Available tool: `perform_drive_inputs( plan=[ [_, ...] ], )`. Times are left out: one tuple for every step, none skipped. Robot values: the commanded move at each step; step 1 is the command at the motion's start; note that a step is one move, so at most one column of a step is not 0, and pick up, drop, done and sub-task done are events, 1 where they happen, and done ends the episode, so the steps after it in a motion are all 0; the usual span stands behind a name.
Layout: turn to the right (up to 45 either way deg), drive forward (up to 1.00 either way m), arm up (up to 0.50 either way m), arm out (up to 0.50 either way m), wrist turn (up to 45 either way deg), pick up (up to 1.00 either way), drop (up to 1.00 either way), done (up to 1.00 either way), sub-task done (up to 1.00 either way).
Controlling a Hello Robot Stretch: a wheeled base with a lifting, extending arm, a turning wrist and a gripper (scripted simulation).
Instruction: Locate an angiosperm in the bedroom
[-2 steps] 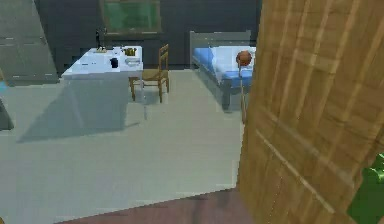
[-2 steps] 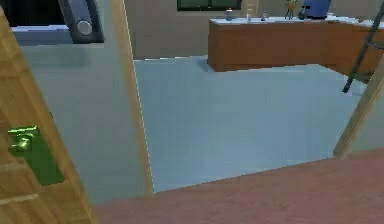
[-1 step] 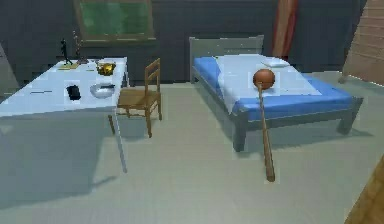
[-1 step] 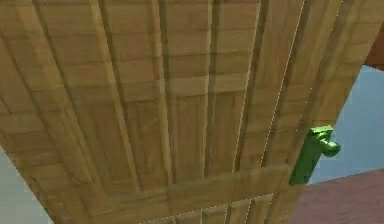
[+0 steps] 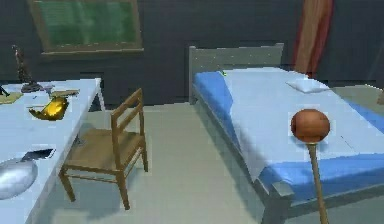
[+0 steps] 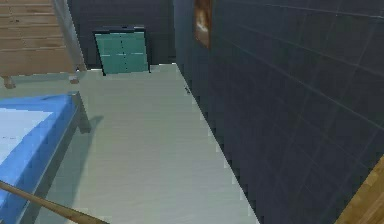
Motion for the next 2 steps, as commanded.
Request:
perform_drive_inputs(
  plan=[
    [3.0, 0.00, 0.00, 0.00, 0.0, 0.00, 0.00, 0.00, 0.00],
    [0.0, 1.00, 0.00, 0.00, 0.0, 0.00, 0.00, 0.00, 0.00]
  ],
)
